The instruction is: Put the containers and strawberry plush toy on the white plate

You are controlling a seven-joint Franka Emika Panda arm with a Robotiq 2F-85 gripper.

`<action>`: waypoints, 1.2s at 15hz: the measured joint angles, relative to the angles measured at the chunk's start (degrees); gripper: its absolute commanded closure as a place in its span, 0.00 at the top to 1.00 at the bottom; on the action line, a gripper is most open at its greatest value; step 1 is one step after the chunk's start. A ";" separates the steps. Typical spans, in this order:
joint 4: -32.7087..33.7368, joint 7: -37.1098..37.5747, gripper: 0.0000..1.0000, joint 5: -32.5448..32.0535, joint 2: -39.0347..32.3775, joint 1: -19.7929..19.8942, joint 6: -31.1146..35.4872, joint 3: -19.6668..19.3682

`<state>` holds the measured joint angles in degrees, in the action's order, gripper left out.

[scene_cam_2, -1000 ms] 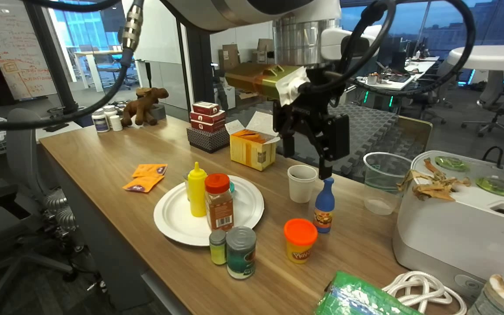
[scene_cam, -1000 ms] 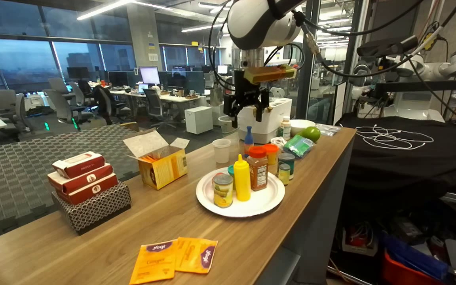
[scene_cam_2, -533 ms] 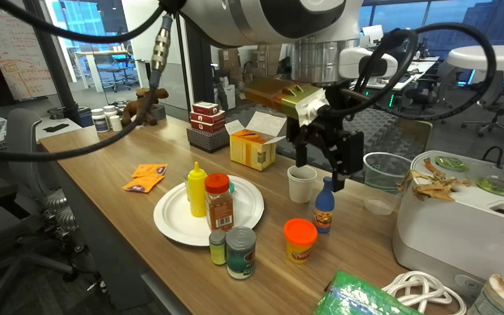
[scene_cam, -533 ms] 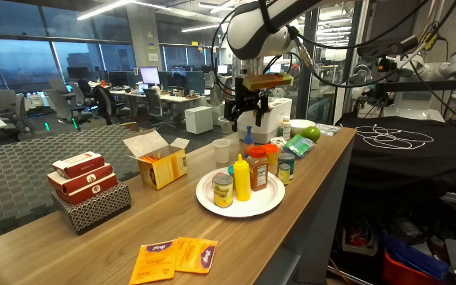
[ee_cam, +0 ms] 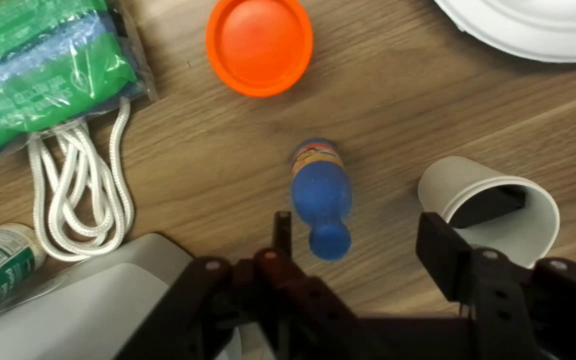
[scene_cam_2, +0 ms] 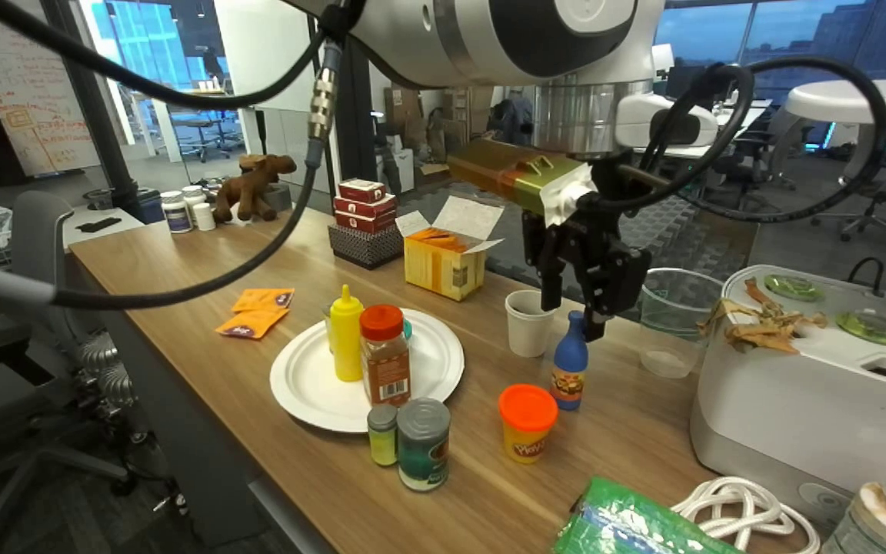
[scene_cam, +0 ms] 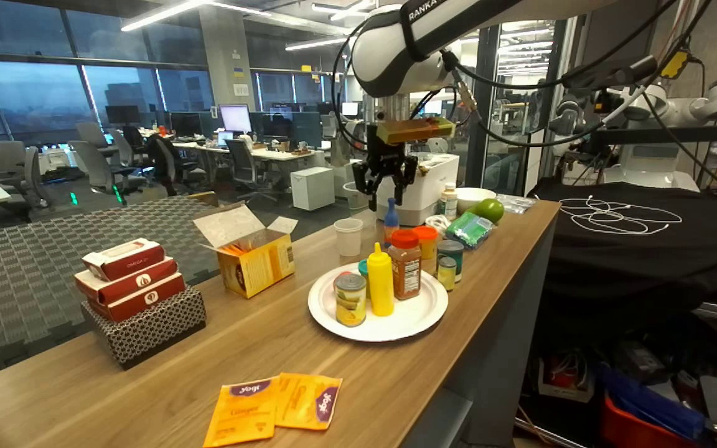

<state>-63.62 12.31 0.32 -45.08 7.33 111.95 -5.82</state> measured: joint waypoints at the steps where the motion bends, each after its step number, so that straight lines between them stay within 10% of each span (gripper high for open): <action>1: 0.75 0.11 0.27 0.06 -0.47 0.07 -0.50 0.00; 18: 5.62 6.15 0.11 0.07 -1.31 -0.17 -5.62 -0.02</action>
<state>-58.00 18.47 0.39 -46.39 7.16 106.34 -5.85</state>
